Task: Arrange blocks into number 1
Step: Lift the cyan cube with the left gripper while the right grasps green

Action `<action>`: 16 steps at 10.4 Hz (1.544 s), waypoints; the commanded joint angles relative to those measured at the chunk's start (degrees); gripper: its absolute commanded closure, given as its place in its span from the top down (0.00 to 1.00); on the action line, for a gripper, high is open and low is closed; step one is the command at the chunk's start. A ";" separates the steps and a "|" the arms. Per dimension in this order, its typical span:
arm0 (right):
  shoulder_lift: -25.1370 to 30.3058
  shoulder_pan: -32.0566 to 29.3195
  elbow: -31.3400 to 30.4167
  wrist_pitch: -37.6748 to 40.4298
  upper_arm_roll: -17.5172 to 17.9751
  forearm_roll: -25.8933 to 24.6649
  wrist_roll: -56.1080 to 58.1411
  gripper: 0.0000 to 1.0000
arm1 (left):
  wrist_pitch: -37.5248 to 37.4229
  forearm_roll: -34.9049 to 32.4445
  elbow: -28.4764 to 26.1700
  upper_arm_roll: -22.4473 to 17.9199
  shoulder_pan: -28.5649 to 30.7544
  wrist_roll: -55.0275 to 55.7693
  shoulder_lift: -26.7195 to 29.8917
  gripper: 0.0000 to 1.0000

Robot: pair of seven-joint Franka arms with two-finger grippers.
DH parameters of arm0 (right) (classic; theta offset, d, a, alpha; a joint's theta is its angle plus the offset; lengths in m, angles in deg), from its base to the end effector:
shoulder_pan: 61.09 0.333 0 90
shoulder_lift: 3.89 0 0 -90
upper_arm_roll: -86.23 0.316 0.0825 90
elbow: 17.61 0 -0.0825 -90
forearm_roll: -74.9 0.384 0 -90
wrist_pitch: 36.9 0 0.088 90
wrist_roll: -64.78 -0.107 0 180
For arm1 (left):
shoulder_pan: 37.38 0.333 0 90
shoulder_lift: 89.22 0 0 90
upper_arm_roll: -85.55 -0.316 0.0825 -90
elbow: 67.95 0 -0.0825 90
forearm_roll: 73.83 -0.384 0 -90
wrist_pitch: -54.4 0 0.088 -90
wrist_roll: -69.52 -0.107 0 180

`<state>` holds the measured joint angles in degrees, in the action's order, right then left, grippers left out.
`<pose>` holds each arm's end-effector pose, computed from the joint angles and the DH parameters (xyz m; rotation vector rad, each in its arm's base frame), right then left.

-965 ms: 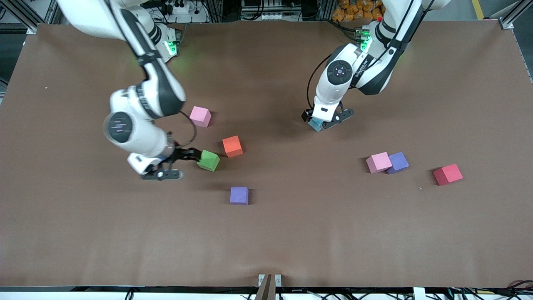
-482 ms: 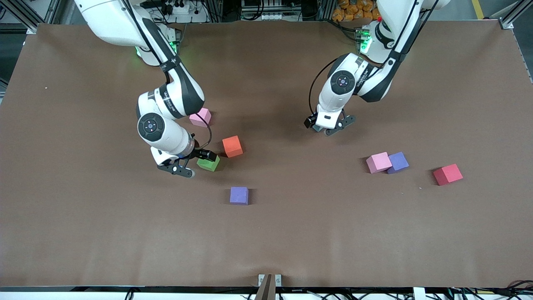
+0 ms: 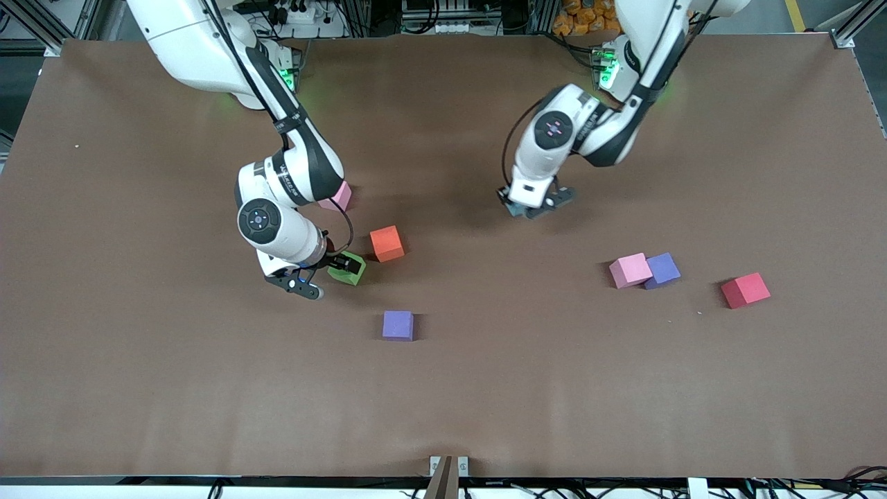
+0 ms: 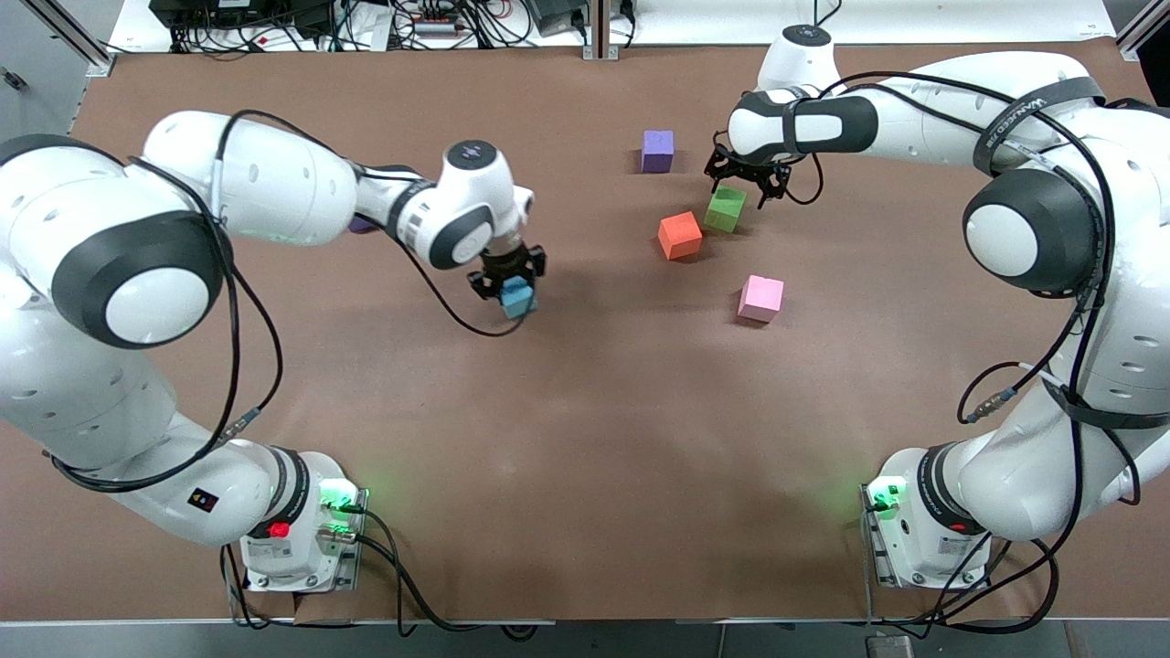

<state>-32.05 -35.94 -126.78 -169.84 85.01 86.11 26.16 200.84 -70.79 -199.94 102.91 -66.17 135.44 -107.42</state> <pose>0.5674 0.2563 0.2331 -3.0060 0.5987 0.2012 0.3594 -0.3788 0.2103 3.0483 0.6210 -0.2036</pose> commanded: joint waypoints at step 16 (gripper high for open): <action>-3.66 1.13 -0.43 -4.08 -0.36 3.46 3.82 0.62 | -6.95 -12.19 12.45 4.00 -14.80 2.28 -7.91 0.99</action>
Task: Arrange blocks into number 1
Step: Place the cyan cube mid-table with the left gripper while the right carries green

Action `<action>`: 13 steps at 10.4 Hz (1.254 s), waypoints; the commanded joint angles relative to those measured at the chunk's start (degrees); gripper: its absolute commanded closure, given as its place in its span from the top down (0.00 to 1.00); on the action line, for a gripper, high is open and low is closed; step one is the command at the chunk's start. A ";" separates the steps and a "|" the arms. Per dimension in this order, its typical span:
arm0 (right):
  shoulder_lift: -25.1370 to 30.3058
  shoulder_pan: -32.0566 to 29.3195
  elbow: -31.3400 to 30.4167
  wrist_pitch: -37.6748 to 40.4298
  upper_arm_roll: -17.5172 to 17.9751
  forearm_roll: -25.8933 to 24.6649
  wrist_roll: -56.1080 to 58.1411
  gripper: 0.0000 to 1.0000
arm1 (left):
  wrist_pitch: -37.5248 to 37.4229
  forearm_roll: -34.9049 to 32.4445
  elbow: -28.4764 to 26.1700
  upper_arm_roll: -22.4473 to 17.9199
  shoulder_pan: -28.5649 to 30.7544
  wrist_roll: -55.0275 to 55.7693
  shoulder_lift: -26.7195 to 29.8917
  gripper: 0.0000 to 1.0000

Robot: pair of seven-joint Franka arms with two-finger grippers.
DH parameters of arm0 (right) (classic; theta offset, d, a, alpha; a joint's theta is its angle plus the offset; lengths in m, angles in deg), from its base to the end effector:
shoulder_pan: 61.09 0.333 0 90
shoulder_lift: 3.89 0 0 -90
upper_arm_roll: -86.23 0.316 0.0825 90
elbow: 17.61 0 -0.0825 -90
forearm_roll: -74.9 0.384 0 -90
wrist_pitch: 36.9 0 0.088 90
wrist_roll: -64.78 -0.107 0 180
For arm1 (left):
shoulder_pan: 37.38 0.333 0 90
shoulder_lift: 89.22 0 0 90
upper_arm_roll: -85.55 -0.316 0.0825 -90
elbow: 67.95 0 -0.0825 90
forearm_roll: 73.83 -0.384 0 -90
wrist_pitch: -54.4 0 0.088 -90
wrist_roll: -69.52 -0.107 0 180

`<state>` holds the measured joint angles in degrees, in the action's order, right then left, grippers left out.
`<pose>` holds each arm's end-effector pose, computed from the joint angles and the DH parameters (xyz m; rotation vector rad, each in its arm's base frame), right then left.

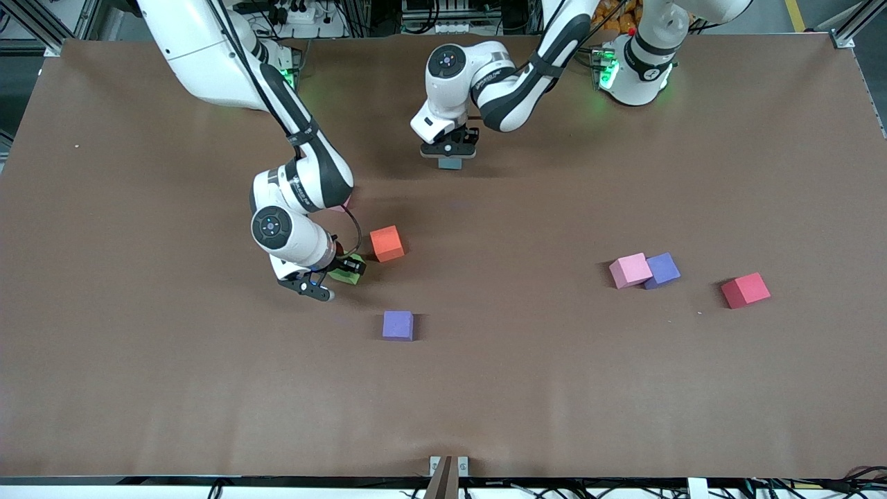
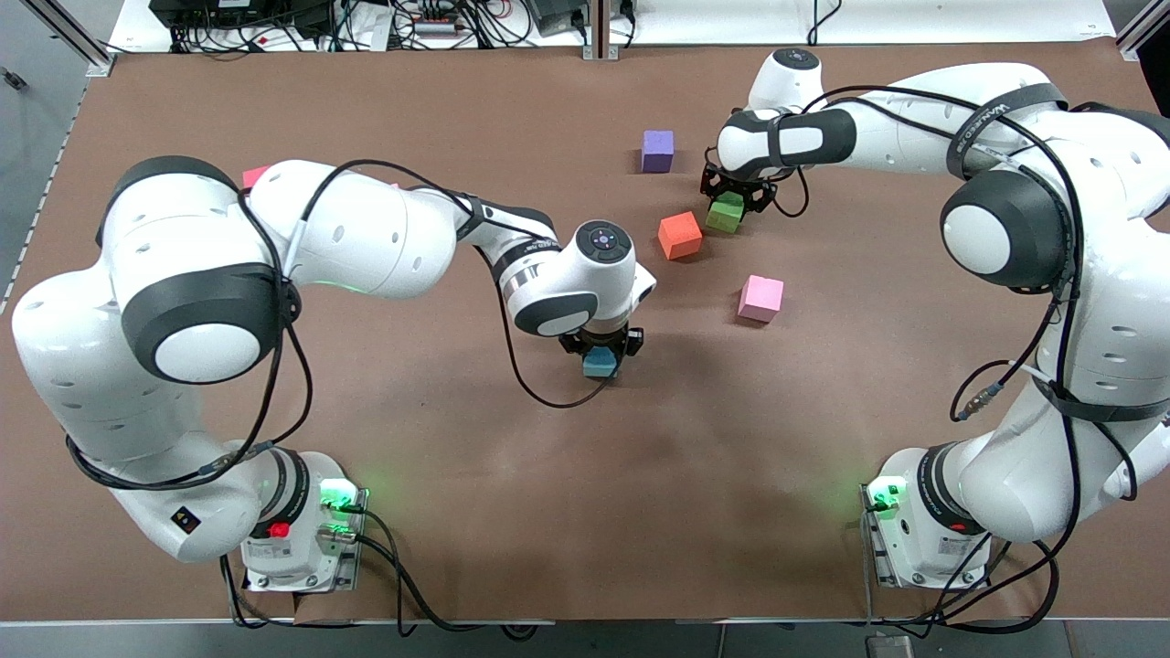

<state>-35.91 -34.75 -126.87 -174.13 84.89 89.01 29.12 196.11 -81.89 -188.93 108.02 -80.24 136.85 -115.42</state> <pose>0.5631 0.2653 0.1965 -2.9900 0.5594 0.2050 0.2383 -0.5211 0.2065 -3.1227 0.0729 0.1577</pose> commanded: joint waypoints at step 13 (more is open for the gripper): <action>16.12 18.97 -10.09 -3.73 -0.07 0.48 -7.98 0.59 | -30.18 -1.61 13.15 -2.78 24.82 -23.98 14.33 1.00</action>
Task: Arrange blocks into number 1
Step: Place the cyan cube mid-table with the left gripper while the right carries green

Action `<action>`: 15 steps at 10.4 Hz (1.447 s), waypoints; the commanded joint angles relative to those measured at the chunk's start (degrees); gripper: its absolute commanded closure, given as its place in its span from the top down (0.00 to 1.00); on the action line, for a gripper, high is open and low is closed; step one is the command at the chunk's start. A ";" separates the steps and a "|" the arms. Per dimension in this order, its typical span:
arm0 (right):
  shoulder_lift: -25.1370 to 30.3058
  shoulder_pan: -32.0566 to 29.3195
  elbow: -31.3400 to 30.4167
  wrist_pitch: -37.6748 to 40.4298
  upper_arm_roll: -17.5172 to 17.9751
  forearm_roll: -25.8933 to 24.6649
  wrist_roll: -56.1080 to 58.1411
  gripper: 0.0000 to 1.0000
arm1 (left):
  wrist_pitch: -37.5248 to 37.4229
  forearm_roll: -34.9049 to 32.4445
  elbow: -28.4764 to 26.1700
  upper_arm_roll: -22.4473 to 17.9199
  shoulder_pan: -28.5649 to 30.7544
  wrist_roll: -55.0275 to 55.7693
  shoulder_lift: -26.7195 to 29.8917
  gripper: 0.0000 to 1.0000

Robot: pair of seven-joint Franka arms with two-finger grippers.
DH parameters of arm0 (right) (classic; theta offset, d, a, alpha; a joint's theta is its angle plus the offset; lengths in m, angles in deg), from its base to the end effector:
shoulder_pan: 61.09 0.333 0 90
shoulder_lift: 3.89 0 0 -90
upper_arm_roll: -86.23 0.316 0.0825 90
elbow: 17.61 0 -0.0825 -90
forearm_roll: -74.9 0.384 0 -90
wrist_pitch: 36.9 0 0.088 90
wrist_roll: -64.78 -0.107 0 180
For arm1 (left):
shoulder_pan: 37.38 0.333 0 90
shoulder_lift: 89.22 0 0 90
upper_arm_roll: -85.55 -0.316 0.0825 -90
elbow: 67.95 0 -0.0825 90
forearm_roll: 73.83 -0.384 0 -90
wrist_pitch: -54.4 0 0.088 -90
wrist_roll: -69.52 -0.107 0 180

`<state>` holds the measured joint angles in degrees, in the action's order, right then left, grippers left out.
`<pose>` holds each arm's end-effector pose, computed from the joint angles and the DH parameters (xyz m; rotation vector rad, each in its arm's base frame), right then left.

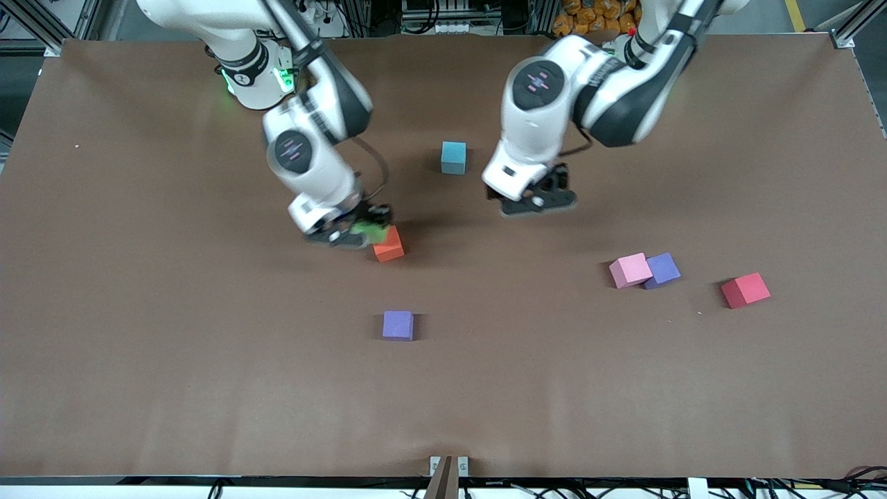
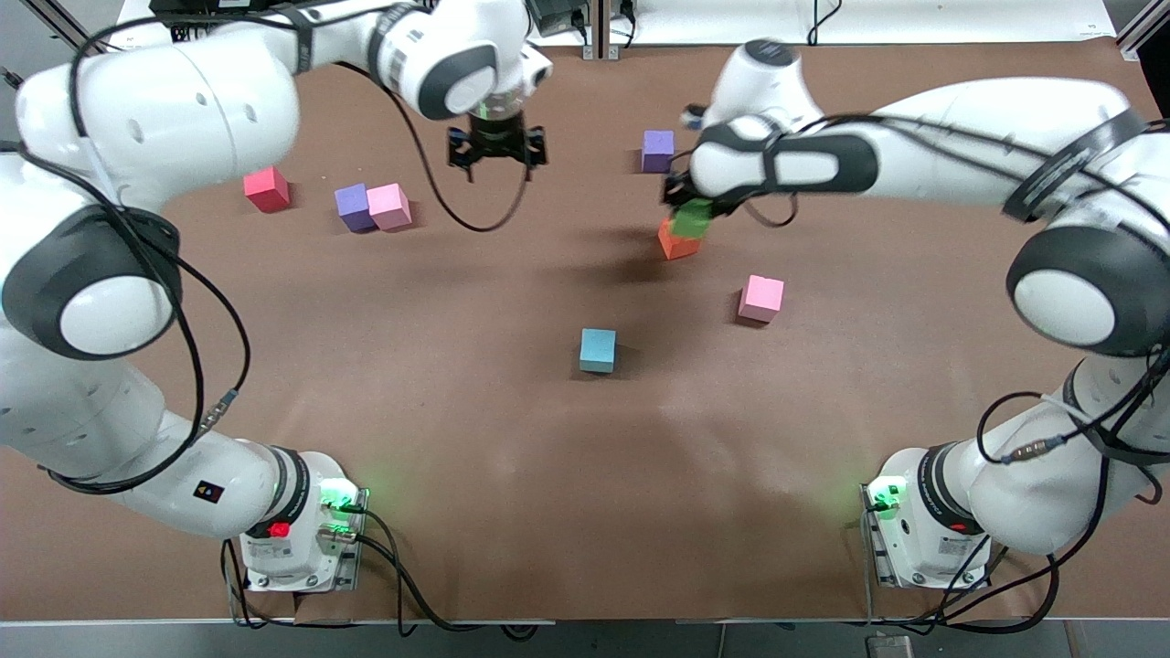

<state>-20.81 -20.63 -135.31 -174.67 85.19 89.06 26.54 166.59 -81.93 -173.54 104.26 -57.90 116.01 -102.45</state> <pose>0.4592 0.3800 0.2985 -2.9675 0.2339 0.0909 0.4794 -0.3668 0.3993 -3.0303 -0.1074 0.0571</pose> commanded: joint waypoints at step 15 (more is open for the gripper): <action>-10.85 20.80 2.04 -7.95 -1.25 0.08 -15.38 0.61 | 11.38 0.89 -12.97 -6.14 18.67 -60.74 1.19 1.00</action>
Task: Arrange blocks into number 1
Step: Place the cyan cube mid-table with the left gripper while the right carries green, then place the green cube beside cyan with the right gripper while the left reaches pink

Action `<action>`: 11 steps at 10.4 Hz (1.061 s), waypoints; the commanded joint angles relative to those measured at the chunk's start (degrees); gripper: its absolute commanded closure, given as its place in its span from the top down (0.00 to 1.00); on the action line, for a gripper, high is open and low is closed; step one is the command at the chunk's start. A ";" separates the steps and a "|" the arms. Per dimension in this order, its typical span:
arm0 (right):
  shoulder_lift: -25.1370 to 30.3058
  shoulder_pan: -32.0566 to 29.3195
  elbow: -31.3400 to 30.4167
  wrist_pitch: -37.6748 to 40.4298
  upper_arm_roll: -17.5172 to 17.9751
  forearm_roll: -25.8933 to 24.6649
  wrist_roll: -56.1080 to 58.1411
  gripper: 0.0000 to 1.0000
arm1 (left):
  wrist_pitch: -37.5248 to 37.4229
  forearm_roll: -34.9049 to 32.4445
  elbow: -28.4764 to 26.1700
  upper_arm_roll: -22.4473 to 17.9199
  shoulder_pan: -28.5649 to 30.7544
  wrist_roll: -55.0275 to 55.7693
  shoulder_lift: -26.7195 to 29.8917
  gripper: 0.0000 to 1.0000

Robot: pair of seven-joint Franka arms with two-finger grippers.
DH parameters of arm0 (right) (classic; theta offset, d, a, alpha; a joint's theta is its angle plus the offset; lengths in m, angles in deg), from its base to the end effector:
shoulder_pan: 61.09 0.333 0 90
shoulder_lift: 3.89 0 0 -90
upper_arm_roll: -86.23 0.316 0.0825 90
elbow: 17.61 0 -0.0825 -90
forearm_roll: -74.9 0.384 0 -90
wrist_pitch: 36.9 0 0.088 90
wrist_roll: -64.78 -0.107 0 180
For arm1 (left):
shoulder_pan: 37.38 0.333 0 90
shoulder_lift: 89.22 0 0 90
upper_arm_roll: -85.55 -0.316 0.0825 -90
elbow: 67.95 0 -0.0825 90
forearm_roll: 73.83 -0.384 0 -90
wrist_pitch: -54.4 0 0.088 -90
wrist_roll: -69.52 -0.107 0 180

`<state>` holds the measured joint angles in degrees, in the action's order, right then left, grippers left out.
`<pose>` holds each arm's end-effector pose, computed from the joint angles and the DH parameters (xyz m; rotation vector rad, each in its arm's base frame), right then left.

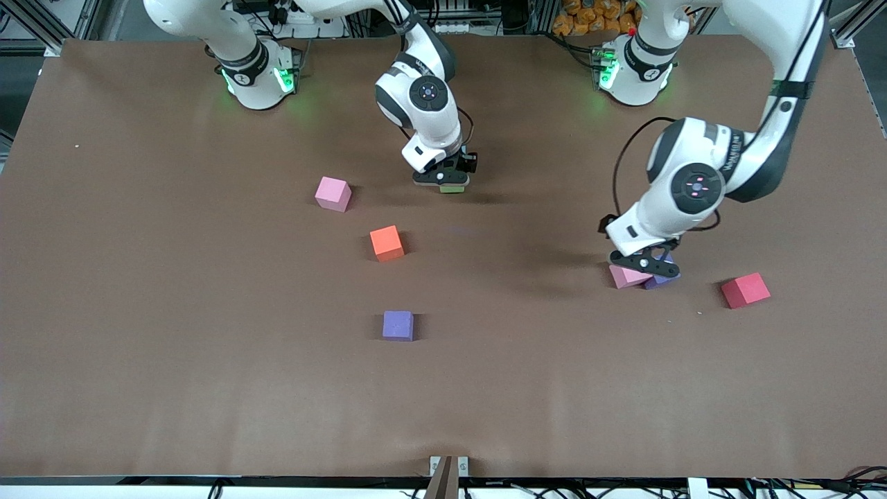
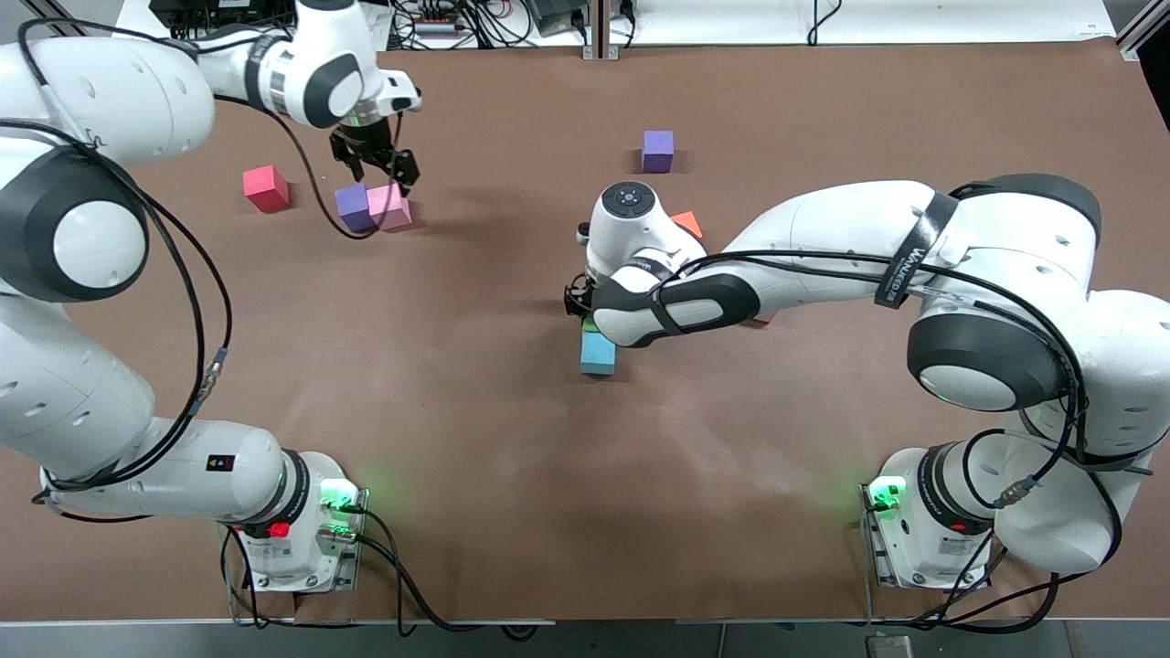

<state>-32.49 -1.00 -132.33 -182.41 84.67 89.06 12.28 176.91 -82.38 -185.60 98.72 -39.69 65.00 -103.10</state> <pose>0.3211 0.5198 0.2086 -3.0293 0.1401 0.1299 0.5504 -0.1432 0.3112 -2.9831 0.6615 0.2171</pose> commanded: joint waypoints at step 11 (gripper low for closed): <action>6.90 -20.96 -0.34 2.95 -0.37 -8.45 27.67 1.00 | 27.51 -0.32 -9.08 -2.45 -0.15 -38.37 -2.55 1.00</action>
<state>-24.22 -19.43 -134.44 -179.06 83.42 81.65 34.31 201.58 -82.30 -192.83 96.62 -39.45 28.16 -105.94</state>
